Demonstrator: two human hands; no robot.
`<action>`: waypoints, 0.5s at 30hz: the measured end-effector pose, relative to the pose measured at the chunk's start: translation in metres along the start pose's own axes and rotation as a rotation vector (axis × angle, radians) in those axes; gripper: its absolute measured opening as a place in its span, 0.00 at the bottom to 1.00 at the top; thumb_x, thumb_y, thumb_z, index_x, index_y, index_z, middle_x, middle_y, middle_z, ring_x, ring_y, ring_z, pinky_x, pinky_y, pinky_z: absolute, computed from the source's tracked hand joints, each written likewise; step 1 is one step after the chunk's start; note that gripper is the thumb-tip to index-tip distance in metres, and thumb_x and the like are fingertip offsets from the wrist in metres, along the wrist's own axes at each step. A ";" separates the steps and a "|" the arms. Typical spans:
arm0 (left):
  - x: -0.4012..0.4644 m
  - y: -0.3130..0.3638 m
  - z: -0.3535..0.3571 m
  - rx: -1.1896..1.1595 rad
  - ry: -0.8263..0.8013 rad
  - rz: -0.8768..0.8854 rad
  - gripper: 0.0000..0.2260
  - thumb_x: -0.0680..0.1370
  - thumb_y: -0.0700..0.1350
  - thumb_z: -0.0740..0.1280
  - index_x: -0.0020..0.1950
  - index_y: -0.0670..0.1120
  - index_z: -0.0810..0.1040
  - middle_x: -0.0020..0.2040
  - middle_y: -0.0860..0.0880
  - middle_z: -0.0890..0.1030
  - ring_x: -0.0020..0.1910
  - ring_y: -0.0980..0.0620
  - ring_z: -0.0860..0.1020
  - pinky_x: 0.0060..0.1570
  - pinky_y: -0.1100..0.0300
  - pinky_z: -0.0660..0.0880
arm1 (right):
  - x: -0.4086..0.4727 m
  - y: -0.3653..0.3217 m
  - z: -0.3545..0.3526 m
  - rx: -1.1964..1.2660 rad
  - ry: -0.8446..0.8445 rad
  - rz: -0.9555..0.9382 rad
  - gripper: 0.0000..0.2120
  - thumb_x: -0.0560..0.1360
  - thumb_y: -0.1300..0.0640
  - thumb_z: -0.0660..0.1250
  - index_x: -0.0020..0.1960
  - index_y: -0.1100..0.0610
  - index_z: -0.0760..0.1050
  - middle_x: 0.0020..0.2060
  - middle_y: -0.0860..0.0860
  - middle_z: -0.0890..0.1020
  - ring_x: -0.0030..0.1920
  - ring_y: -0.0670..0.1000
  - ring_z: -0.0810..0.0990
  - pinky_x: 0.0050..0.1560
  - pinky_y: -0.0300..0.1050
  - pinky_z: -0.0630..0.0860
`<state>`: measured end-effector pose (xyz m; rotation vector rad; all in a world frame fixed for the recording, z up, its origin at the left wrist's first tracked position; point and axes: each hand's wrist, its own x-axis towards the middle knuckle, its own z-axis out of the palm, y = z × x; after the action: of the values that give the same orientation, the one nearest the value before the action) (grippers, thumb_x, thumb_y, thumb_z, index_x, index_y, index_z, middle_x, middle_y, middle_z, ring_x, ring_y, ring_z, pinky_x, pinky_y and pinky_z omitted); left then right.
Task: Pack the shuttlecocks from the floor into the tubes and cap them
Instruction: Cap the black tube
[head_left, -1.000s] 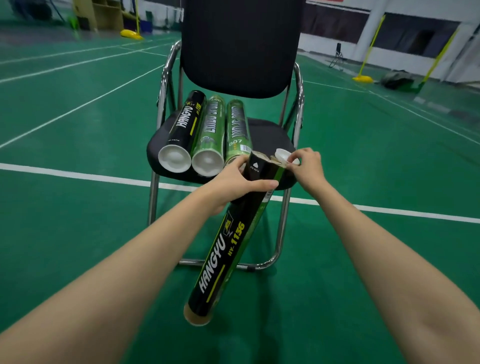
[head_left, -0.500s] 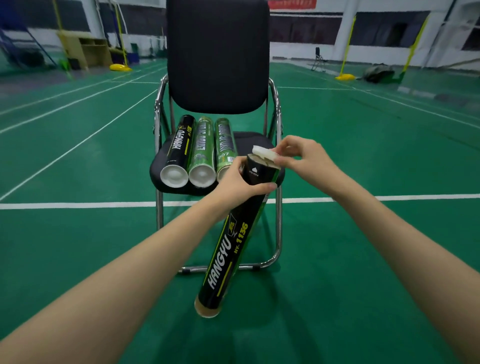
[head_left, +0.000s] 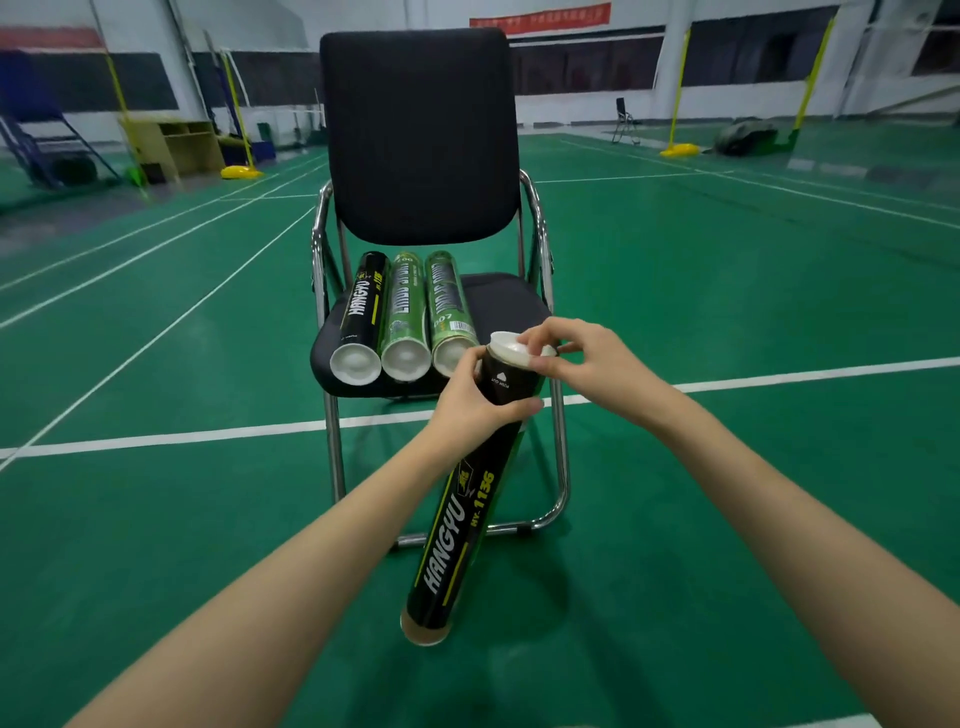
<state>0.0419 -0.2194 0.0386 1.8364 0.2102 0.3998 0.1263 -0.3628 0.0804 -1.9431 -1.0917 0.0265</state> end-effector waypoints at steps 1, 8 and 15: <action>-0.001 -0.003 0.000 0.004 0.001 0.003 0.30 0.63 0.47 0.78 0.61 0.50 0.68 0.54 0.50 0.79 0.51 0.54 0.79 0.49 0.57 0.76 | -0.002 0.001 0.002 -0.007 -0.006 0.001 0.04 0.75 0.57 0.66 0.41 0.52 0.73 0.54 0.44 0.80 0.55 0.49 0.78 0.56 0.40 0.73; -0.003 -0.010 -0.003 -0.016 -0.006 0.022 0.29 0.64 0.45 0.78 0.61 0.49 0.69 0.53 0.50 0.79 0.50 0.55 0.79 0.45 0.63 0.76 | -0.007 0.001 0.012 0.002 -0.005 0.018 0.10 0.75 0.54 0.67 0.55 0.47 0.75 0.52 0.42 0.79 0.54 0.39 0.75 0.56 0.37 0.70; -0.006 -0.009 -0.001 0.018 0.049 0.095 0.40 0.65 0.51 0.76 0.69 0.64 0.56 0.56 0.51 0.78 0.54 0.54 0.78 0.53 0.57 0.75 | -0.010 -0.003 0.020 -0.064 0.037 -0.013 0.23 0.67 0.59 0.74 0.61 0.52 0.76 0.57 0.44 0.77 0.59 0.44 0.72 0.59 0.32 0.65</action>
<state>0.0362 -0.2179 0.0290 1.8598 0.1609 0.5115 0.1100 -0.3561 0.0667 -1.9853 -1.0927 -0.0514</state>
